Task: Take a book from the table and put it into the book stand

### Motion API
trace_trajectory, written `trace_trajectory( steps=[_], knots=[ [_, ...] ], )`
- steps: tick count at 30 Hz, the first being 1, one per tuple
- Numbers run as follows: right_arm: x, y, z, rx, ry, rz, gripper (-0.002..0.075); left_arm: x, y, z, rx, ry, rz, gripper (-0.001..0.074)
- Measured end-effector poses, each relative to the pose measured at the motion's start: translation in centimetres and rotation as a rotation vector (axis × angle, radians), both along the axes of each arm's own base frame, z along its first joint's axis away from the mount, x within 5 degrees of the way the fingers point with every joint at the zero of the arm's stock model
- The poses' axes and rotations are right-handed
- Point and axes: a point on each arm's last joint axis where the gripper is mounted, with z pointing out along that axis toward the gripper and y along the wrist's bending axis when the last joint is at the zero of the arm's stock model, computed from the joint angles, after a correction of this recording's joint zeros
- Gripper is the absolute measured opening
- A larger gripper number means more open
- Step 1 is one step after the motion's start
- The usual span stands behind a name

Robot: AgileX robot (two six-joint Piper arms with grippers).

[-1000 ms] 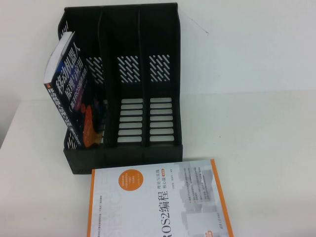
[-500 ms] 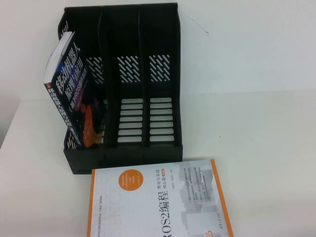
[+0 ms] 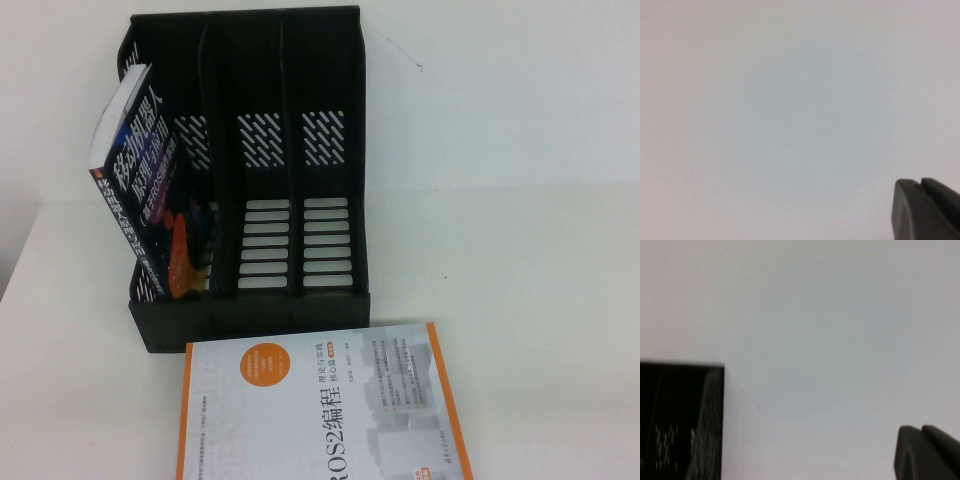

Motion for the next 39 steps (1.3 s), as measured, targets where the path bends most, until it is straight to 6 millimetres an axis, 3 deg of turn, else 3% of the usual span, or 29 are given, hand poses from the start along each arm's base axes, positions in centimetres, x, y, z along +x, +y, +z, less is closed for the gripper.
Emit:
trace_trajectory(
  steps=[12,24,28,33,39],
  knots=[
    [-0.4,-0.1,1.1,0.049,-0.121,0.010,-0.0003,-0.5,0.2,0.6,-0.046,-0.085,-0.003,-0.0002],
    [0.0,-0.1,0.0,0.022,0.003,-0.002,-0.0002,0.6,0.4,-1.0,-0.169,0.129,-0.054,-0.0002],
    [0.2,-0.1,-0.7,0.027,0.169,-0.001,-0.0002,0.7,-0.2,0.2,-0.118,0.312,-0.095,-0.0002],
    [-0.7,0.0,1.9,0.137,0.289,0.037,0.0000,-0.3,-0.8,2.4,-0.033,0.438,-0.124,-0.0002],
    [-1.1,0.2,5.0,0.116,0.517,0.044,0.0001,-0.3,-1.2,2.8,0.011,0.562,-0.145,-0.0002]
  ],
)
